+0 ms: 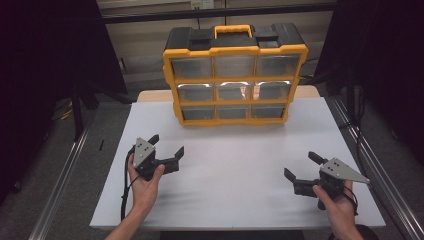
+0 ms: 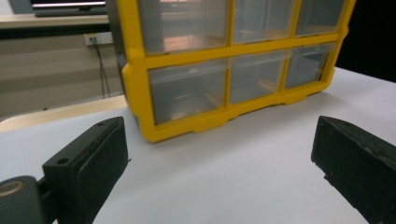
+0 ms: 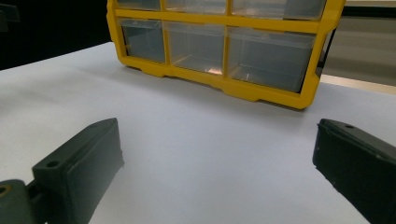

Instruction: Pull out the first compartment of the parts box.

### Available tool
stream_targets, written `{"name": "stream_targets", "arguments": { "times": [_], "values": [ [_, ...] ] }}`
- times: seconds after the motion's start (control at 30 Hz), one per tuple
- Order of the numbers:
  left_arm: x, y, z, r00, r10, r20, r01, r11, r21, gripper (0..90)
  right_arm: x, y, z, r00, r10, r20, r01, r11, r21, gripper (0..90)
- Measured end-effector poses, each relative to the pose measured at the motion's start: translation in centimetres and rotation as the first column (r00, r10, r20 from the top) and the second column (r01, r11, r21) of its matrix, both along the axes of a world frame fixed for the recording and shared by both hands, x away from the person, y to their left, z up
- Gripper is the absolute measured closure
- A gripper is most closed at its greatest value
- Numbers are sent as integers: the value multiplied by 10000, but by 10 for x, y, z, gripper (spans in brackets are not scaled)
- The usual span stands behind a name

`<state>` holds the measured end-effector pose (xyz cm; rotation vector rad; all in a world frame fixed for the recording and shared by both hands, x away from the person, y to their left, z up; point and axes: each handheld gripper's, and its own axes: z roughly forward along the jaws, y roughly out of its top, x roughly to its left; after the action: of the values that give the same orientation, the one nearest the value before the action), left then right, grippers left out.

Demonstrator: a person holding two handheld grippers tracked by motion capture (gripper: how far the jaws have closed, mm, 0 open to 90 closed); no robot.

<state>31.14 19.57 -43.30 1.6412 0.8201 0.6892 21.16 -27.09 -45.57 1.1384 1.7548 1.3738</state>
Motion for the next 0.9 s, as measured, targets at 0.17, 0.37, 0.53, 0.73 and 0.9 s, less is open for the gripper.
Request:
{"name": "stream_targets", "arguments": {
  "times": [0.17,0.37,0.53,0.73,0.9],
  "values": [
    [16,-11,9,9996,-142,236,134,9994,329,39,1,0,0,10000,-28,-26,28,10000,20,9],
    [32,-22,17,9967,-506,630,477,9978,460,27,1,0,0,10000,-4,-2,4,10000,-2,9],
    [41,-26,31,9946,-690,777,585,9898,1302,28,0,0,0,10000,15,-37,-14,10000,35,9],
    [53,-26,48,9926,-610,1047,481,9913,1222,26,0,1,0,10000,9,-45,-9,10000,29,9],
    [61,-26,61,9804,-752,1821,486,9881,1460,31,0,0,0,10000,6,-28,-6,10000,44,9]
  ]
}}
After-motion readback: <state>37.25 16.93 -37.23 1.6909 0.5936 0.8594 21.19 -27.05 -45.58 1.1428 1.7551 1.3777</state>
